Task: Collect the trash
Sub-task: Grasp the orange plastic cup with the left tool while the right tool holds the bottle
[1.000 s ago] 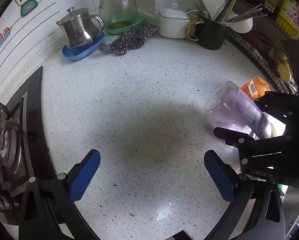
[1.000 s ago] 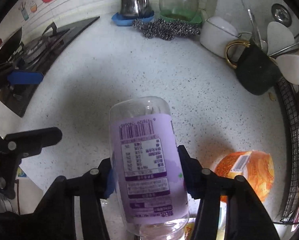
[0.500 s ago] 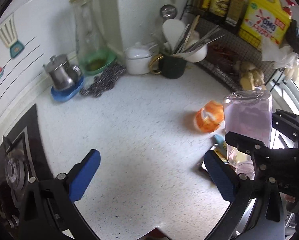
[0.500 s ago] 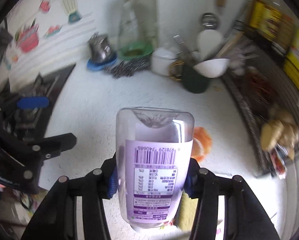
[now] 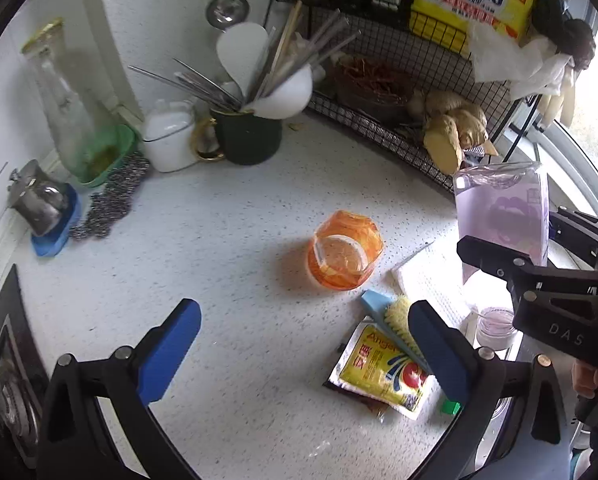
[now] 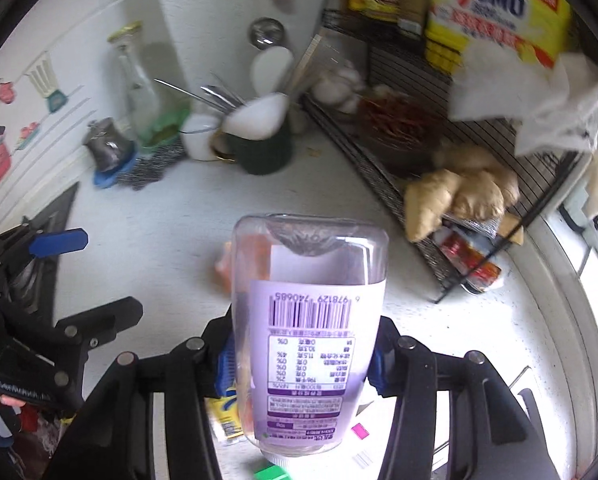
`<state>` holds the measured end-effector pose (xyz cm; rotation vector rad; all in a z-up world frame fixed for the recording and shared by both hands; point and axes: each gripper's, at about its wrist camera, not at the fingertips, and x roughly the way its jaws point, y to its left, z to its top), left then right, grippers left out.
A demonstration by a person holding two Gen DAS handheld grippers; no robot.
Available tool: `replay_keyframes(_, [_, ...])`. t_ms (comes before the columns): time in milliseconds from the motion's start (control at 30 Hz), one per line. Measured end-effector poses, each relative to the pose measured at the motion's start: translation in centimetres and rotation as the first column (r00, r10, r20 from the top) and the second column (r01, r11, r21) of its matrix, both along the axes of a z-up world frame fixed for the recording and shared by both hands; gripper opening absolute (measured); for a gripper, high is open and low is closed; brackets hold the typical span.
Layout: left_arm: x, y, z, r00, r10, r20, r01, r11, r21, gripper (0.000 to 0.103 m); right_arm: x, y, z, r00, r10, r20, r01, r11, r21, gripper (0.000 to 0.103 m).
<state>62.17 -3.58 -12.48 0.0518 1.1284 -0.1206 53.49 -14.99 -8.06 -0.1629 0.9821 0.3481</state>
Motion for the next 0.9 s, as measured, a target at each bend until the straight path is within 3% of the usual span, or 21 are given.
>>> replay_keyframes(367, [5.0,-2.2,-6.1,0.997,-0.035,-0.071,0.037,0.999,0.026,0.101,3.3,-1.9,-3.8,0.999,-0.031,-0.018,0.031,0.999,-0.042,0.048])
replay_keyframes(667, [7.8,-3.1,-9.3,0.992,-0.072,-0.101,0.075,0.997,0.025,0.083,5.1,-2.1,-5.0,0.998,-0.05,-0.045,0.049,0.998,-0.03,0.048])
replay_keyframes(733, [8.0,-3.3,-9.4,0.993,-0.083,-0.087,0.085,0.996,0.017,0.067,5.1,-2.3,-5.2,0.998,-0.048,-0.047,0.047,0.999,-0.028,0.048])
replay_keyframes(900, [7.9,-3.5,-9.3,0.993,-0.095,-0.069,0.099,0.994,0.05,0.063,5.3,-2.4,-5.6,0.997,-0.049,-0.058,0.048,0.999,-0.024,0.048])
